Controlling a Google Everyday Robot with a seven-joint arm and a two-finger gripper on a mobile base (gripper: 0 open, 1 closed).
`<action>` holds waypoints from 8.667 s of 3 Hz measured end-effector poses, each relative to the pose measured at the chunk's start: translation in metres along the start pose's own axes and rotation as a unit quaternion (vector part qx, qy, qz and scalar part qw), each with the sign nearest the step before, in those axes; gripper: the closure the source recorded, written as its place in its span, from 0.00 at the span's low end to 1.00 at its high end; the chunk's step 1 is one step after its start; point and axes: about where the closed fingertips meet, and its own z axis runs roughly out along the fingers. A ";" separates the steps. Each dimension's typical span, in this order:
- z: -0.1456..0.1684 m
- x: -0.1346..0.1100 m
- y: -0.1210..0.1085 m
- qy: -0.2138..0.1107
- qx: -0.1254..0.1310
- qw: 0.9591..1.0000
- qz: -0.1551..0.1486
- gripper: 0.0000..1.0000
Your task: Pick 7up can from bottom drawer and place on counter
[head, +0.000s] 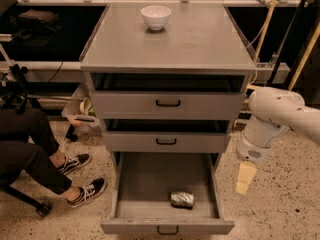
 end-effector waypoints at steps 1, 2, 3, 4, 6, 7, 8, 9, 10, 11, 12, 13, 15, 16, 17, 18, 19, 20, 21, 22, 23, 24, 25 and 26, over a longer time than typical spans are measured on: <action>0.002 0.000 0.000 -0.002 0.000 1.000 0.002 0.00; 0.039 -0.004 -0.018 -0.066 -0.003 0.998 0.002 0.00; 0.105 -0.034 -0.056 -0.146 -0.011 0.989 -0.006 0.00; 0.169 -0.068 -0.082 -0.189 -0.040 0.981 -0.017 0.00; 0.186 -0.076 -0.097 -0.219 -0.037 0.975 0.007 0.00; 0.200 -0.093 -0.128 -0.264 -0.007 0.964 0.025 0.00; 0.205 -0.101 -0.167 -0.301 0.032 0.952 0.045 0.00; 0.211 -0.105 -0.166 -0.299 0.028 0.953 0.045 0.00; 0.241 -0.119 -0.163 -0.302 0.032 0.951 0.059 0.00; 0.291 -0.147 -0.166 -0.319 0.030 0.943 0.090 0.00; 0.291 -0.147 -0.166 -0.319 0.030 0.943 0.090 0.00; 0.301 -0.149 -0.176 -0.308 0.064 0.945 0.091 0.00; 0.341 -0.139 -0.158 -0.170 0.162 0.972 0.002 0.00; 0.361 -0.129 -0.148 -0.131 0.168 0.977 -0.016 0.00; 0.366 -0.133 -0.156 -0.140 0.156 0.978 -0.006 0.00; 0.362 -0.138 -0.191 -0.153 0.151 0.976 0.022 0.00; 0.341 -0.146 -0.241 -0.163 0.176 0.970 0.051 0.00; 0.330 -0.151 -0.254 -0.169 0.188 0.966 0.052 0.00; 0.342 -0.151 -0.253 -0.166 0.190 0.966 0.050 0.00; 0.364 -0.148 -0.254 -0.163 0.203 0.965 0.041 0.00; 0.386 -0.142 -0.256 -0.158 0.218 0.963 0.026 0.00; 0.401 -0.130 -0.264 -0.144 0.241 0.959 0.029 0.00; 0.398 -0.126 -0.270 -0.143 0.251 0.957 0.029 0.00; 0.403 -0.123 -0.268 -0.141 0.239 0.960 0.028 0.00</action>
Offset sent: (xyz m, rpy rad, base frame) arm 0.0479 0.0210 -0.1481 0.5069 -0.1315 -0.1407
